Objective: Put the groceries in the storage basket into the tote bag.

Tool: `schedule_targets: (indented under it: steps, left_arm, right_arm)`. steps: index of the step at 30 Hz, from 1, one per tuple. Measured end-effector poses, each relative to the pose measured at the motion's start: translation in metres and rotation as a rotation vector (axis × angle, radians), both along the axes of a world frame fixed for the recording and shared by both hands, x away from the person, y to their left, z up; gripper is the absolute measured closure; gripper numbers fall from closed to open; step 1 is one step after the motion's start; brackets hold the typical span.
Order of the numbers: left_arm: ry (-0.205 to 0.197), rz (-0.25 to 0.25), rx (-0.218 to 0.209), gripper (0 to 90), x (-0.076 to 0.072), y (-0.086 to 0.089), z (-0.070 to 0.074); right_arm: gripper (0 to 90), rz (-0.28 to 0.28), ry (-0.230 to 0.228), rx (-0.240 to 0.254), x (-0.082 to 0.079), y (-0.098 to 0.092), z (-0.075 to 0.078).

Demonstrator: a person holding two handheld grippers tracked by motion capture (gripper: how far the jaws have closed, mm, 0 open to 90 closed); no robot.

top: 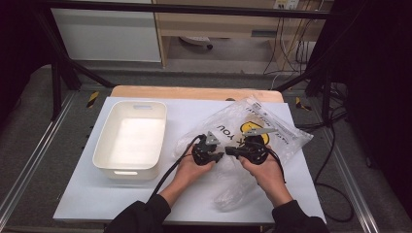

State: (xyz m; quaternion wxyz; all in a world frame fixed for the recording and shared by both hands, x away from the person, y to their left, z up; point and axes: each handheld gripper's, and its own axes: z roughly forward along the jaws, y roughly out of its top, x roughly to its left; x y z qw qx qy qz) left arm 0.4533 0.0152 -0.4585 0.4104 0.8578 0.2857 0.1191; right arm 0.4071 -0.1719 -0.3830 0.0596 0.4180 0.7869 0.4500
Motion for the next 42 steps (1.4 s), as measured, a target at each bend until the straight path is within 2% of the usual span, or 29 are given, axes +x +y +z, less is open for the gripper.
schedule_targets:
  steps: [4,7,13,15,18,21,32,36,39,42]
  left_arm:
    - [0.003,0.005,-0.001,68.2,0.000,0.000,0.000]
    - [0.006,0.007,-0.021,67.5,-0.001,0.001,0.001]
    - [0.009,0.003,-0.026,59.2,-0.005,0.002,0.001]
    - [0.012,0.017,-0.033,52.1,-0.006,0.004,0.003]
    - [0.000,0.017,-0.045,50.9,-0.010,0.010,0.008]
    - [0.010,0.027,-0.064,47.2,-0.014,0.018,0.014]
    - [-0.035,0.019,-0.136,46.3,-0.040,0.045,0.043]
    - [-0.074,0.026,-0.169,45.8,-0.050,0.054,0.059]
    - [-0.111,0.045,-0.196,44.1,-0.052,0.057,0.072]
    - [-0.150,0.082,-0.181,40.5,-0.046,0.057,0.083]
  right_arm:
    - [90.0,-0.001,-0.001,0.001,0.000,0.000,0.000]
    - [90.0,-0.001,-0.001,0.001,0.000,0.000,0.000]
    - [90.0,0.000,-0.006,0.003,0.000,-0.001,0.001]
    - [90.0,-0.001,-0.006,0.002,0.000,-0.001,0.001]
    - [90.0,-0.007,-0.007,0.003,0.000,-0.003,0.001]
    - [90.0,-0.015,-0.005,0.002,0.000,-0.004,0.001]
    - [90.0,-0.027,-0.005,-0.011,0.000,-0.008,-0.002]
    - [90.0,-0.029,-0.004,-0.019,-0.001,-0.007,-0.006]
    - [90.0,-0.026,0.003,-0.021,-0.002,-0.006,-0.009]
    - [90.0,-0.023,0.002,-0.027,-0.003,-0.006,-0.013]
